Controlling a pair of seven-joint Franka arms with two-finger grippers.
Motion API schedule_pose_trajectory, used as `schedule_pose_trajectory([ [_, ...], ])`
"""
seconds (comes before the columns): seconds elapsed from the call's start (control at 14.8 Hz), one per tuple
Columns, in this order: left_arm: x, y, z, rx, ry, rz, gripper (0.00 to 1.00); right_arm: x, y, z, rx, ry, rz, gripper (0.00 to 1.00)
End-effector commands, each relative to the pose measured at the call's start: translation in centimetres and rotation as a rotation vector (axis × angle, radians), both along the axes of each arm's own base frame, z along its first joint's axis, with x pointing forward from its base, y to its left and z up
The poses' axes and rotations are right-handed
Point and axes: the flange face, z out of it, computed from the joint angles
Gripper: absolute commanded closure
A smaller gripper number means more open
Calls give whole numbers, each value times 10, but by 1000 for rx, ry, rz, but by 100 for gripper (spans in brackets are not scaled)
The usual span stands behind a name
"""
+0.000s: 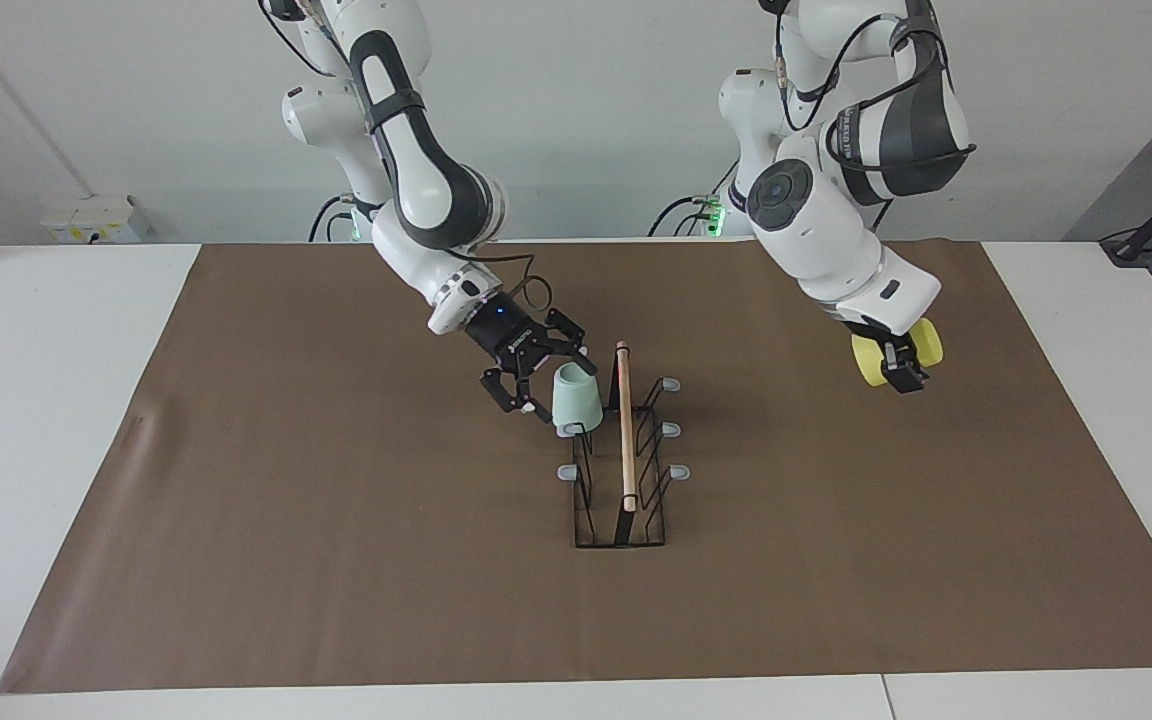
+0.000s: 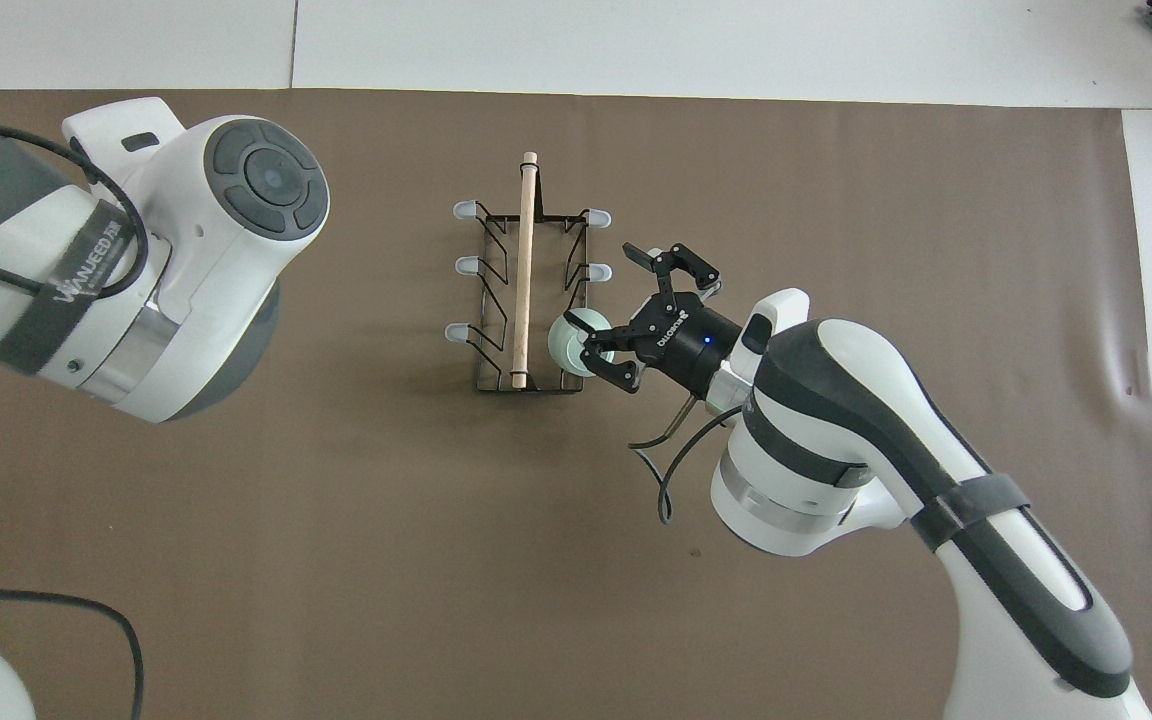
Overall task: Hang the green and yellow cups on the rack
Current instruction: 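Open the right gripper and withdraw while the left gripper carries the yellow cup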
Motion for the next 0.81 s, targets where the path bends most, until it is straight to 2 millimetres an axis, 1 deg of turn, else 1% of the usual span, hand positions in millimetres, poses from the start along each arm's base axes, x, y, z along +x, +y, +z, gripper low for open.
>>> schedule_pose_trajectory([
  [0.0, 6, -21, -11, 67, -9, 33, 100, 20, -32, 9, -71, -61, 67, 0],
  [0.2, -4, -51, -25, 100, -4, 16, 100, 45, -71, 19, -142, -107, 175, 0],
  [0.27, -7, -66, -40, 126, 6, 10, 100, 50, -82, 21, -155, -100, 216, 0],
  [0.34, -10, -88, -44, 137, -15, 15, 100, 55, -93, 24, -162, -86, 250, 0],
  [0.4, -9, -104, -42, 140, -44, 38, 100, 60, -104, 28, -169, -76, 280, 0],
  [0.47, -10, -113, -36, 140, -54, 50, 100, 65, -117, 33, -187, -75, 304, 0],
  [0.54, -16, -127, -37, 147, -52, 40, 100, 68, -129, 38, -209, -69, 333, 0],
  [0.67, -26, -151, -50, 176, -46, 23, 100, 74, -153, 47, -257, -38, 398, 0],
  [0.74, -34, -170, -55, 189, -52, 19, 100, 75, -164, 52, -285, -21, 434, 0],
])
